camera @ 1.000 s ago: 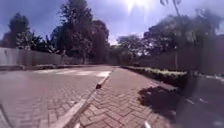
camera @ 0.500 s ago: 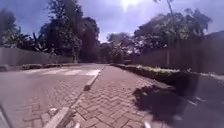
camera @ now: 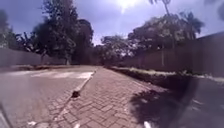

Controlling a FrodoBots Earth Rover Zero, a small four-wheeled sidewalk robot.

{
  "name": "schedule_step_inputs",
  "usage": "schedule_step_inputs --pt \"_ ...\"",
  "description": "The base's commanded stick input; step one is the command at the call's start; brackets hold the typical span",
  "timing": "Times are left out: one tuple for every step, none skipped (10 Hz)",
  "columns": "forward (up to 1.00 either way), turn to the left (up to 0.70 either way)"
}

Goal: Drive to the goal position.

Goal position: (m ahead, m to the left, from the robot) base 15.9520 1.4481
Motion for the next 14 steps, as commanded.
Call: schedule_step_inputs --pt "0.70 0.00" --pt "0.70 0.00" --pt "0.70 0.00" --pt "0.70 0.00" --pt "0.70 0.00" --pt "0.70 0.00" --pt "0.70 0.00" --pt "0.70 0.00" --pt "0.70 0.00" --pt "0.70 0.00" --pt "0.70 0.00" --pt "0.70 0.00" --pt "0.70 0.00" --pt "0.70 0.00"
